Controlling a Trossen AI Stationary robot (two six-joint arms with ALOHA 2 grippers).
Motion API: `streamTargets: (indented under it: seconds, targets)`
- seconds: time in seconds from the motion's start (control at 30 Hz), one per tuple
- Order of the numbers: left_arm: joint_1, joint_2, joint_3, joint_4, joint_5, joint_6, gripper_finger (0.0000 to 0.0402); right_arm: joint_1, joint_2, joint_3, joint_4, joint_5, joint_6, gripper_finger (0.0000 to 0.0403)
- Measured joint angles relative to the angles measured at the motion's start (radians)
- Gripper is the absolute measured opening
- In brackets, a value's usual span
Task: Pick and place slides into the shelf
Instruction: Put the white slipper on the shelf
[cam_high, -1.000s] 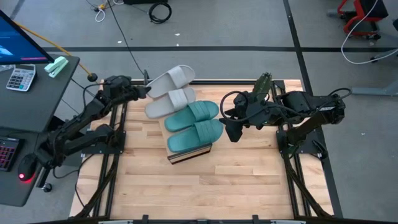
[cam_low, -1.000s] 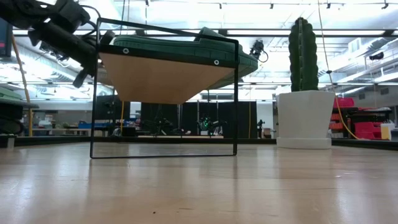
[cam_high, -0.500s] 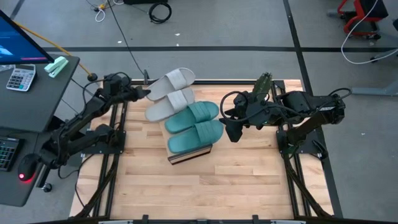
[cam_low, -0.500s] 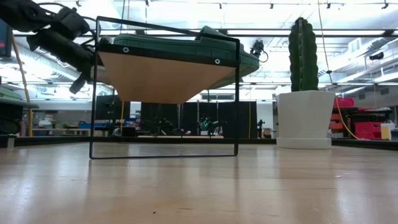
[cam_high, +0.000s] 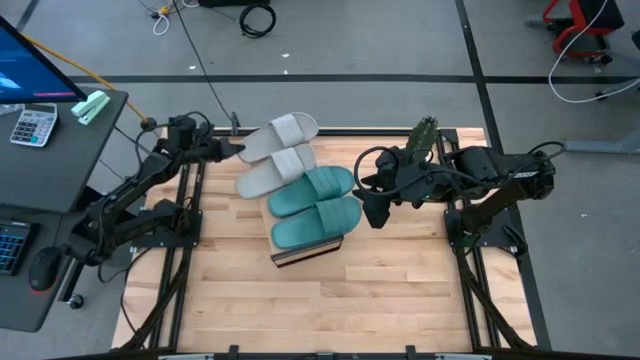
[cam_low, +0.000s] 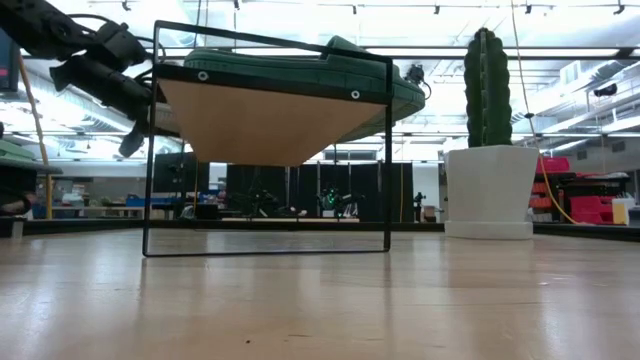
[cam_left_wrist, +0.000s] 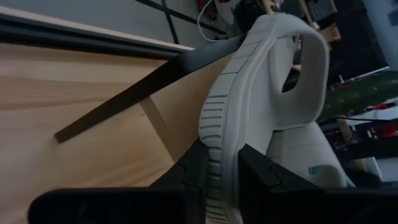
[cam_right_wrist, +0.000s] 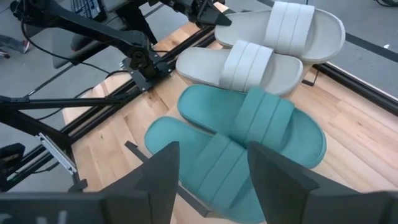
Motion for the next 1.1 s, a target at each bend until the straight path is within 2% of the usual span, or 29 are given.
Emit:
streamTargets:
  seconds: [0.37, 0.6, 1.1]
  targets:
    - [0.079, 0.001, -0.001, 0.017, 0.178, -0.004, 0.0057, -0.001, 0.000, 0.000, 0.000, 0.002, -0.008, 0.0196]
    - [0.099, 0.028, -0.001, 0.020, 0.220, 0.004, 0.0051, -0.003, 0.000, 0.000, 0.000, 0.003, -0.019, 0.0196]
    - [0.099, 0.197, 0.002, 0.051, 0.291, 0.070, 0.0061, -0.003, 0.000, 0.000, 0.000, 0.003, -0.019, 0.0196]
